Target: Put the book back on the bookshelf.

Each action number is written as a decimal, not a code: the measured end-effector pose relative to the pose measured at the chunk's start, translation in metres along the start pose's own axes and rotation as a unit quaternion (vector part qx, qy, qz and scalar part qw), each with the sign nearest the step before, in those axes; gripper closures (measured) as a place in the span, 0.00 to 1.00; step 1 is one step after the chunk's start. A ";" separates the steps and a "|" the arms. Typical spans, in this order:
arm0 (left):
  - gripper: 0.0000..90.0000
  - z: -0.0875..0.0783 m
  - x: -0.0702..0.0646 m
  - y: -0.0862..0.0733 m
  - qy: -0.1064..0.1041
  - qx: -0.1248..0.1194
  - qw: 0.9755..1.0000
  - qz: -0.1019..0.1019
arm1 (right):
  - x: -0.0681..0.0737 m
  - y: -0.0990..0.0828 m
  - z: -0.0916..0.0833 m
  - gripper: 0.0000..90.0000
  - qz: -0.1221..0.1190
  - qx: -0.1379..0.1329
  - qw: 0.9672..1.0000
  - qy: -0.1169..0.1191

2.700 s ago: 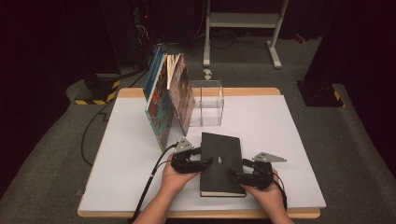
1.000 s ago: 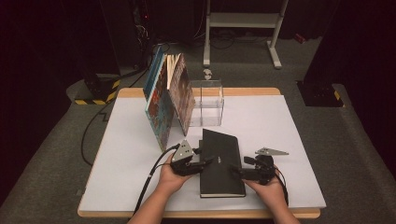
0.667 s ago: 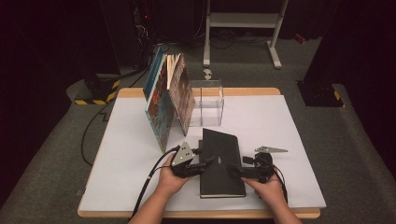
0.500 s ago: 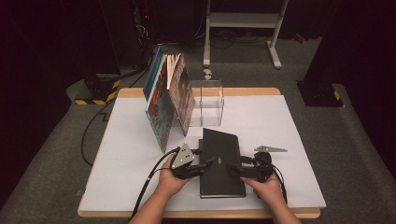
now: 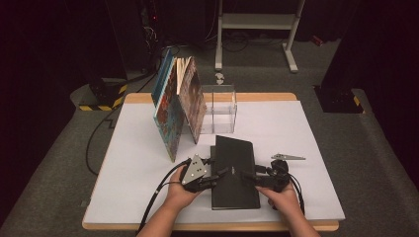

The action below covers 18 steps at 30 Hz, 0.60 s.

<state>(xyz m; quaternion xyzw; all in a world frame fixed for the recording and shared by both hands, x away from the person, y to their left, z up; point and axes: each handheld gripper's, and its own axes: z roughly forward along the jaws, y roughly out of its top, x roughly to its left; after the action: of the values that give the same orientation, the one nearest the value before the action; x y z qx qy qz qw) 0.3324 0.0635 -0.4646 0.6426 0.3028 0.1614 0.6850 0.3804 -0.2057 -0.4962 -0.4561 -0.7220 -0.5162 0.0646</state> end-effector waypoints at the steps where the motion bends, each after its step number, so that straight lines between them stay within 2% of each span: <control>1: 0.56 0.000 0.000 0.000 0.000 0.000 1.000 0.002 | 0.000 0.000 0.000 0.07 0.000 0.000 1.000 0.002; 11: 0.56 -0.004 -0.006 0.001 -0.008 -0.014 0.999 0.030 | -0.004 0.000 -0.002 0.07 0.004 -0.009 1.000 0.025; 18: 0.56 -0.006 -0.008 -0.001 -0.019 -0.025 0.999 0.040 | -0.005 0.000 -0.003 0.07 0.002 -0.012 0.999 0.034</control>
<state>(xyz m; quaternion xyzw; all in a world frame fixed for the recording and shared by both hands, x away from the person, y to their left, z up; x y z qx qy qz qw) 0.3223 0.0635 -0.4635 0.6395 0.2598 0.1844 0.6996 0.3822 -0.2108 -0.4974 -0.4406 -0.7122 -0.5399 0.0854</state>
